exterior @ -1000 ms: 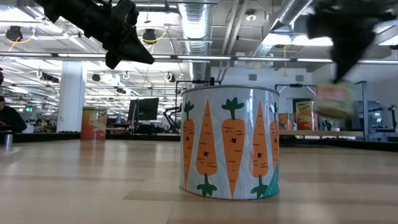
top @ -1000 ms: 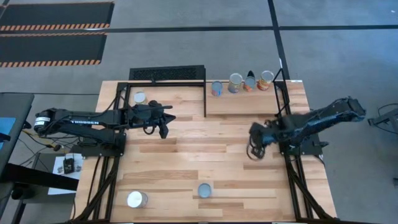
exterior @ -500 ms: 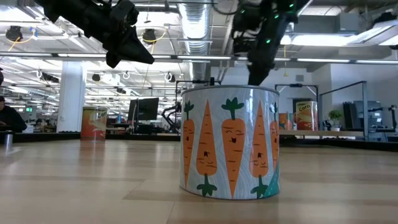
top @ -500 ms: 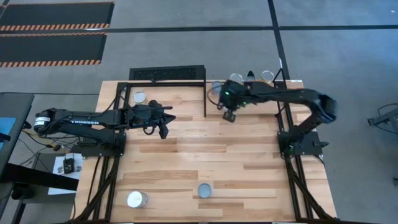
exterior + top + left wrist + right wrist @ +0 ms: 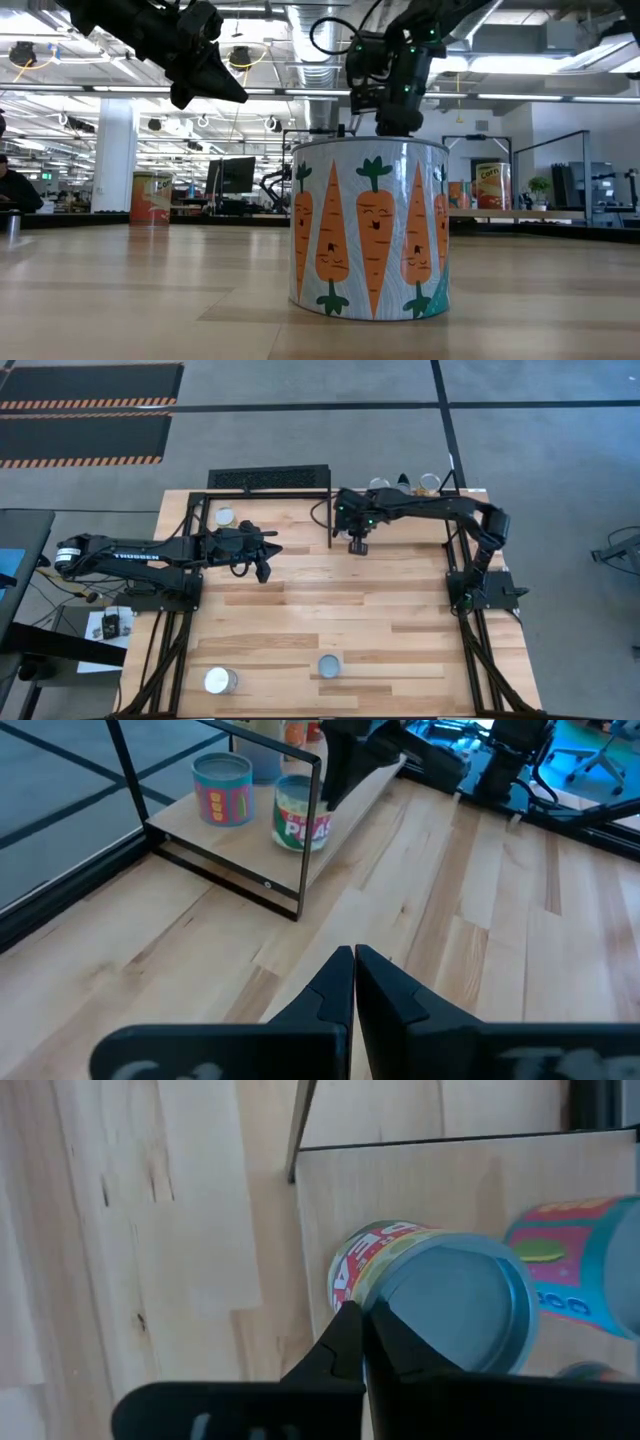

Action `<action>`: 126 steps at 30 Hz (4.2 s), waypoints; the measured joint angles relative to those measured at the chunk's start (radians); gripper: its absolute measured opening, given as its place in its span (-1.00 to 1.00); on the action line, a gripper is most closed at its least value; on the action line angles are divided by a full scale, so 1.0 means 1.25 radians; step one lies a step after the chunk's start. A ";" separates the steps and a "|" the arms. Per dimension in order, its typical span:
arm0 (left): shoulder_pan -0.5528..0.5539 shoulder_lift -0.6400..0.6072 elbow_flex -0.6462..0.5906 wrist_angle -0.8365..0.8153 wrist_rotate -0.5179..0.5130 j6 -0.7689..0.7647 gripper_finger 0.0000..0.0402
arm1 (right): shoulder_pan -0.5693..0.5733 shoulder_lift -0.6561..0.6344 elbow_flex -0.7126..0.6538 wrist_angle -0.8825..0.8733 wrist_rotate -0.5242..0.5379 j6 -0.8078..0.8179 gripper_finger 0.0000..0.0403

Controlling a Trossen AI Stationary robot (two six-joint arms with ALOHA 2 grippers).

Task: Pick and place cans onto a shelf
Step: Put the canned peas on the shelf, then put the orange canned corn on the shelf

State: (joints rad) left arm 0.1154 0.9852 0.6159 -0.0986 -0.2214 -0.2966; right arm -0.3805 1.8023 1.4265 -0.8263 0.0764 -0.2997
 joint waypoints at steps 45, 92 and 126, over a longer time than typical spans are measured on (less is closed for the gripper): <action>0.211 0.033 0.213 -0.585 -0.109 -0.029 -0.80 | 0.192 -0.507 -0.421 0.381 0.021 0.449 -0.95; 0.502 0.327 0.216 -0.590 -0.109 0.275 -0.99 | 0.325 -0.533 -0.441 0.426 0.192 0.521 -0.94; 0.121 0.091 0.211 -0.627 0.003 -0.012 -1.00 | 0.325 -0.532 -0.440 0.420 0.192 0.512 -0.94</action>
State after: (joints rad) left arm 0.2668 1.0988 0.8799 -0.8825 -0.2172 -0.3118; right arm 0.0257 1.1370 0.8761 -0.3008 0.3164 0.3397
